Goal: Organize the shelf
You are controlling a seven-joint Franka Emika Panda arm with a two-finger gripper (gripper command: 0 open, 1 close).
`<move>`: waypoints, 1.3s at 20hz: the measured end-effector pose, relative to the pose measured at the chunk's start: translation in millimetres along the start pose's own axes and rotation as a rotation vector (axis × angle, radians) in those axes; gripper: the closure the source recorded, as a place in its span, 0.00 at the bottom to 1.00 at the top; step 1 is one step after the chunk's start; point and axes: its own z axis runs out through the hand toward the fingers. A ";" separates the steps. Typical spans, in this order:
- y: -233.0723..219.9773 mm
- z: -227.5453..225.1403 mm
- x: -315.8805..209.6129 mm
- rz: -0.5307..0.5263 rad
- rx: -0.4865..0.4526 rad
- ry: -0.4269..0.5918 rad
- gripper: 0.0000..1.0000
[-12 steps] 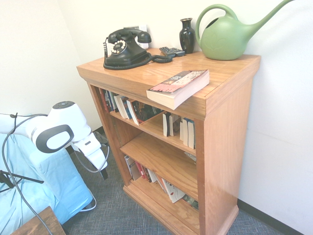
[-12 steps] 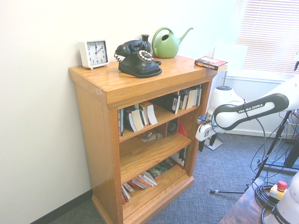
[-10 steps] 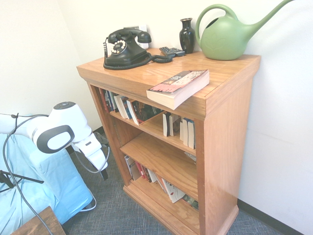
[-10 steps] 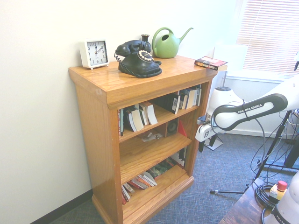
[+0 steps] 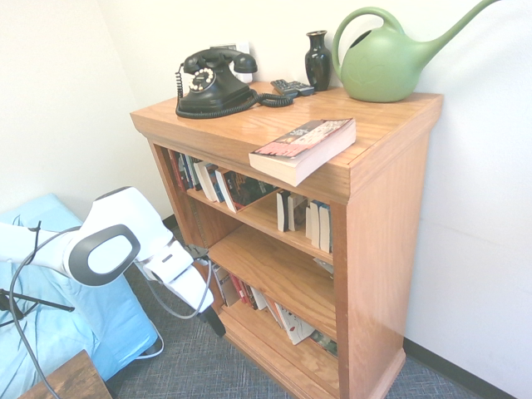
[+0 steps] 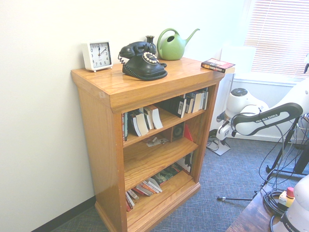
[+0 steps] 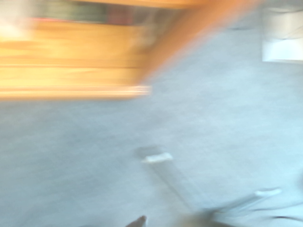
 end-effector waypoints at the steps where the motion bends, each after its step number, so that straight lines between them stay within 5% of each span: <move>1: 18.0 -2.4 14.1 0.001 -0.028 0.047 0.00; 9: 63.7 -103.1 79.1 -0.045 -0.156 0.482 0.00; 15: 60.9 -147.6 81.3 -0.203 -0.264 0.791 0.00; 26: 59.0 -152.6 83.2 -0.493 -0.281 1.088 0.00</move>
